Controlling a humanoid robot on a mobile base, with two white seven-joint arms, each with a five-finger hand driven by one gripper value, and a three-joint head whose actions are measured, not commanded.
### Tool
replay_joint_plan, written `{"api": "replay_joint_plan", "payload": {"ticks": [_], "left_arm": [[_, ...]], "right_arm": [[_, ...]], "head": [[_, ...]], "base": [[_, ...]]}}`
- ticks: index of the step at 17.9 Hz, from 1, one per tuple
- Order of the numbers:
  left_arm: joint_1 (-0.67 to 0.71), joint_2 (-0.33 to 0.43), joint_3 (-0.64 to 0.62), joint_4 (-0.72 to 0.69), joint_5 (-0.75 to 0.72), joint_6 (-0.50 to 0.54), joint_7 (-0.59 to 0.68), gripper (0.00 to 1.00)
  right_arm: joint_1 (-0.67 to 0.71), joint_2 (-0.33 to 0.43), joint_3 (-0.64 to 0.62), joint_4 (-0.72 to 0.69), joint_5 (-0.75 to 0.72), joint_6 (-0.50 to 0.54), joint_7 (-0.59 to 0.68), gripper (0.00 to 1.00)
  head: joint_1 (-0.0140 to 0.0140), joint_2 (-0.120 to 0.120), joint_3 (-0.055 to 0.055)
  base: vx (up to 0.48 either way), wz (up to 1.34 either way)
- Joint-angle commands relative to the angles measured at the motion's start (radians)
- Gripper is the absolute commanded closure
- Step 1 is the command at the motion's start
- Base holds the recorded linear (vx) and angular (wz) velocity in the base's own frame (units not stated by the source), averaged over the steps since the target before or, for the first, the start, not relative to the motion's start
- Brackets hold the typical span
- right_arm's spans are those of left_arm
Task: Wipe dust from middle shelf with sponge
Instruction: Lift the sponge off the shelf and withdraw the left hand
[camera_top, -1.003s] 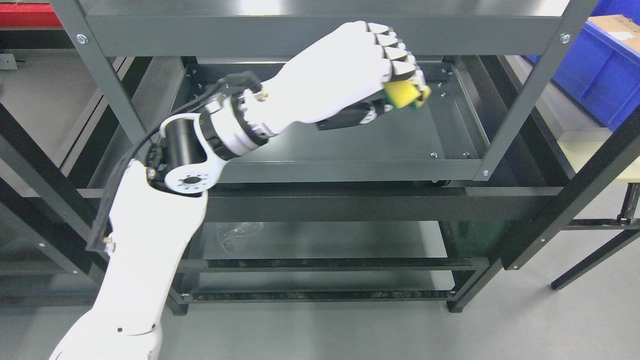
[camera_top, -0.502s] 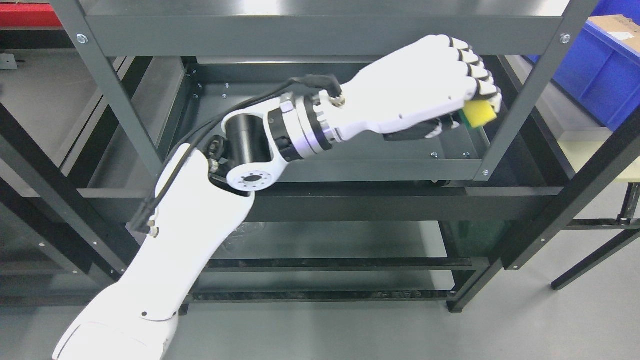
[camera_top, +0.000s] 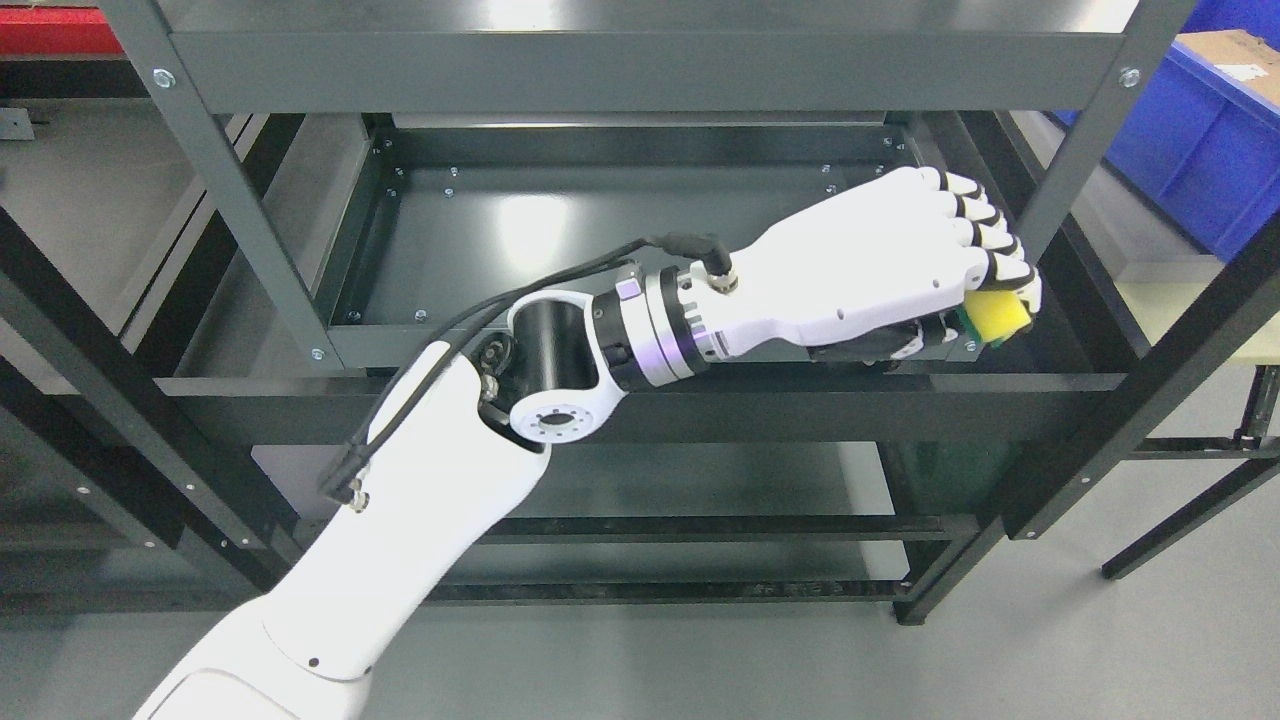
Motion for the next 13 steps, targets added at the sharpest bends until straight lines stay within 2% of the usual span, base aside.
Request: {"api": "replay_joint_plan", "payload": {"ticks": [1,3,5,8,11,13], "left_arm": [[0.225,0.008,0.012,0.039,0.318,0.134,0.048,0.91],[0.261,0.008,0.115,0.03,0.432,0.199,0.053,0.91],[0.285,0.008,0.286,0.018,0.576,0.292,0.051,0.91],[0.321,0.008,0.46,-0.034,0.678,0.402,0.05,0.91],[0.406,0.008,0.581,-0.197,0.75,0.541,0.05,0.91],[0.486,0.008,0.615,-0.28,0.761,0.549,0.048,0.91]], "right_arm": [[0.0,-0.017,0.0,-0.017,0.0,0.001,-0.001,0.0],[0.0,-0.017,0.0,-0.017,0.0,0.001,-0.001,0.0],[0.0,-0.017,0.0,-0.017,-0.001,0.001,-0.001,0.0],[0.0,-0.017,0.0,-0.017,0.0,0.001,-0.001,0.0],[0.0,-0.017,0.0,-0.017,0.0,0.001,-0.001,0.0],[0.0,-0.017,0.0,-0.017,0.0,0.001,-0.001,0.0]], "head": [[0.0,0.0,0.0],[0.0,0.0,0.0],[0.0,0.0,0.0],[0.0,0.0,0.0],[0.0,0.0,0.0],[0.0,0.0,0.0]], "base": [[0.0,0.0],[0.0,0.0],[0.0,0.0],[0.0,0.0],[0.0,0.0],[0.0,0.0]]}}
